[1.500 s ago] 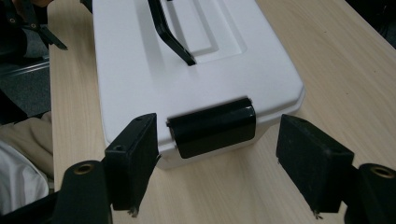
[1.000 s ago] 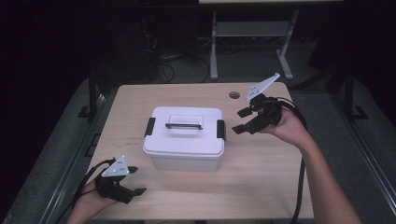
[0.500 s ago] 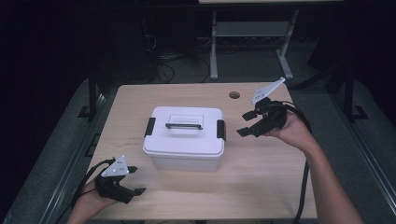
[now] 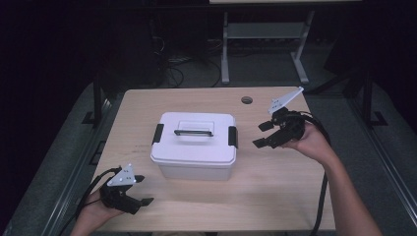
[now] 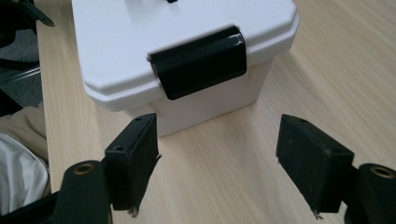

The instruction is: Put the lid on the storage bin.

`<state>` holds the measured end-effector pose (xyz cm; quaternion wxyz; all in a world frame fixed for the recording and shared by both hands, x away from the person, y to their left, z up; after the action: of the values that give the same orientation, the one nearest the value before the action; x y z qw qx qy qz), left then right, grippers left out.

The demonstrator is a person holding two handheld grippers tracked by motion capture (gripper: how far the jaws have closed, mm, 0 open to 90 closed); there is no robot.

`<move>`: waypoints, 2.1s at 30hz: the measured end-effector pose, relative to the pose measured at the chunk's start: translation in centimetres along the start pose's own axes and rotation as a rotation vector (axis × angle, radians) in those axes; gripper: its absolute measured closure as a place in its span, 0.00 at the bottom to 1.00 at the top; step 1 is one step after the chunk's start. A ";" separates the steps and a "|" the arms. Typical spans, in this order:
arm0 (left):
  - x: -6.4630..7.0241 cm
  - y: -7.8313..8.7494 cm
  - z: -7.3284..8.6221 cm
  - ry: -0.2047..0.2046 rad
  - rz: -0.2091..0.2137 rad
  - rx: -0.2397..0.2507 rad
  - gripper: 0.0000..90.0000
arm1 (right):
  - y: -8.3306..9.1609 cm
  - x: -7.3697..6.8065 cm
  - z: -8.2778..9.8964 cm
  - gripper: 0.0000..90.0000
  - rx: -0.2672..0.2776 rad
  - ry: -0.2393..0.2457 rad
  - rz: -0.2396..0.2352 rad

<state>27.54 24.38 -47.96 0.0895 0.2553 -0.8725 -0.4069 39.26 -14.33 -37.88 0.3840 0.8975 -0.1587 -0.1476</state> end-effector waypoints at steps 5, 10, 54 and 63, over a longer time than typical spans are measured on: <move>0.0 0.0 0.0 0.002 -0.001 -0.002 0.22 | -0.2 -0.1 0.6 0.32 -0.003 -0.005 -0.010; 0.0 -0.1 0.0 0.002 -0.002 -0.002 0.22 | -0.3 -0.1 0.9 0.32 -0.001 -0.007 -0.011; -0.1 0.1 0.2 0.008 -0.005 -0.002 0.22 | -1.8 0.5 6.8 0.31 -0.013 -0.095 -0.030; -0.2 0.1 0.2 0.012 -0.010 -0.006 0.22 | -2.0 0.5 8.0 0.31 -0.014 -0.116 -0.034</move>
<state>27.61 24.71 -48.04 0.0936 0.2618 -0.8695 -0.4084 36.95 -18.33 -44.74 0.3777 0.8874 -0.1643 -0.2073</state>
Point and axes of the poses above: each handheld gripper's, and its own axes: y roughly backward along the jaws, z roughly out of its underside, x roughly to its right, the point moved 8 cm from there along -y, roughly forward along the jaws, and after that the axes turned 2 degrees about -z, right-handed, at the moved point
